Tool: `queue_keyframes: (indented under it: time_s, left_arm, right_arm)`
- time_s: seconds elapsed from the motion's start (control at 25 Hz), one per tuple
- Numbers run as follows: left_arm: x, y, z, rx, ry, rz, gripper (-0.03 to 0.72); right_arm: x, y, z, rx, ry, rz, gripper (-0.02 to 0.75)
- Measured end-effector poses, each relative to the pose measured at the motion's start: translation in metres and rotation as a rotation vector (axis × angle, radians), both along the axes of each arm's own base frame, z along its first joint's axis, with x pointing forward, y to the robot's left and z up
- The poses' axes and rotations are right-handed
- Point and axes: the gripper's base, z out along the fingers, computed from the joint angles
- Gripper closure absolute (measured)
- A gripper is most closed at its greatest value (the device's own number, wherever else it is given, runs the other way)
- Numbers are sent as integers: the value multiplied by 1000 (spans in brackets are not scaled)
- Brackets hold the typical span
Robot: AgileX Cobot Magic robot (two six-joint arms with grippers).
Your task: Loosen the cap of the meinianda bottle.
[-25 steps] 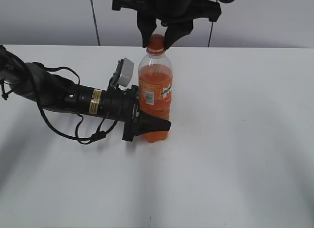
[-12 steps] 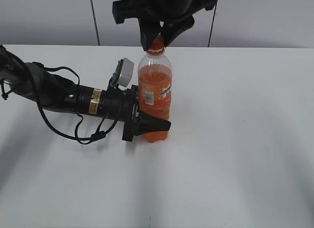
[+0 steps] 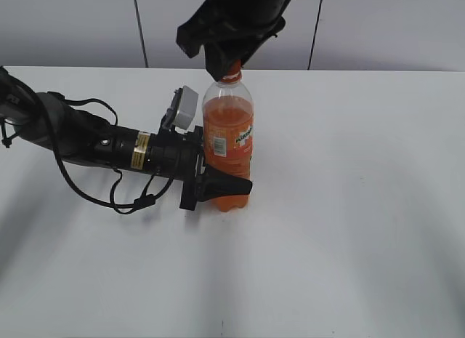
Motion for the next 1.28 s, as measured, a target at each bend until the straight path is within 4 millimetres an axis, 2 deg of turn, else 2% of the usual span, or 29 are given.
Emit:
queue_keyframes:
  time_s: [0.36,1.04,1.28]
  left_arm:
    - [-2,1,0,-3,-15,-29,279]
    - [-3,1,0,-3,-21,-39,279]
    - [-3,1,0,-3,-21,-40,279]
  right_arm:
    - [-3,3,0,-30,-34,276,459]
    - [-5,3,0,-107,-100,555,460]
    - [-5,3,0,-122,-115,605,460]
